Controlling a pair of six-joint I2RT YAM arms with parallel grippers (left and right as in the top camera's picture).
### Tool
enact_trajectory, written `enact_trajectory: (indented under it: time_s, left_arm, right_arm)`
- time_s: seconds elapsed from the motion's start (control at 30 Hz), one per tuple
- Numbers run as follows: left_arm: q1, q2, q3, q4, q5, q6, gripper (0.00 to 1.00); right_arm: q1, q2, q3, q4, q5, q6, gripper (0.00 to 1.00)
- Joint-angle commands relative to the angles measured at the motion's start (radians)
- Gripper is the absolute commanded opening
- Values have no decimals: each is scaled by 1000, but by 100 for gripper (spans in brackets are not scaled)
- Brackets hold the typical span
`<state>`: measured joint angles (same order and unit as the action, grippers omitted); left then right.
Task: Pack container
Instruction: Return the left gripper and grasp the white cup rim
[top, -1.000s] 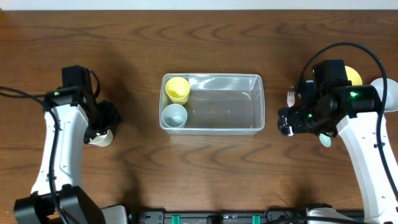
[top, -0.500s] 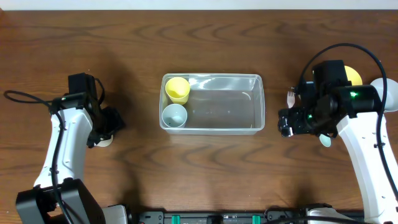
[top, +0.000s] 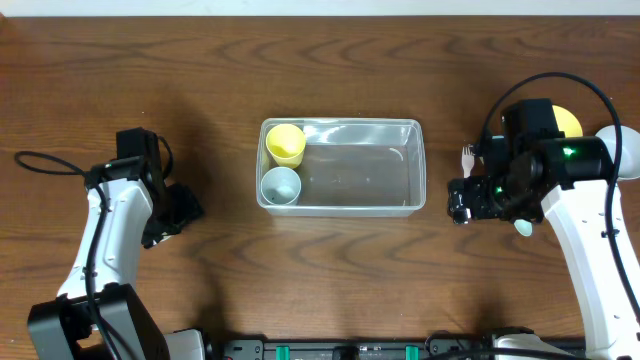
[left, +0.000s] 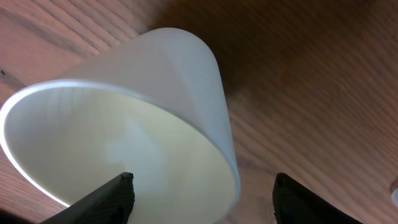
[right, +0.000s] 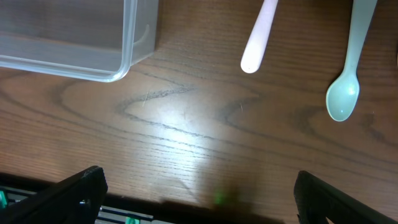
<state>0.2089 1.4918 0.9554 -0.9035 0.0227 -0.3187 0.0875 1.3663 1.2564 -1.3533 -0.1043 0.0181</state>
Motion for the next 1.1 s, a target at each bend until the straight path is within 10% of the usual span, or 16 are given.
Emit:
enact_trajectory:
  time_s: [0.0,1.07]
  left_arm:
    - [4,5,-3,6,-16,-16,68]
    - [4,5,-2,76,-125,3,6]
  right_arm:
    - [9,3,18,-2,3,-4,98]
    - [9,3,18,-8,3,-4,97]
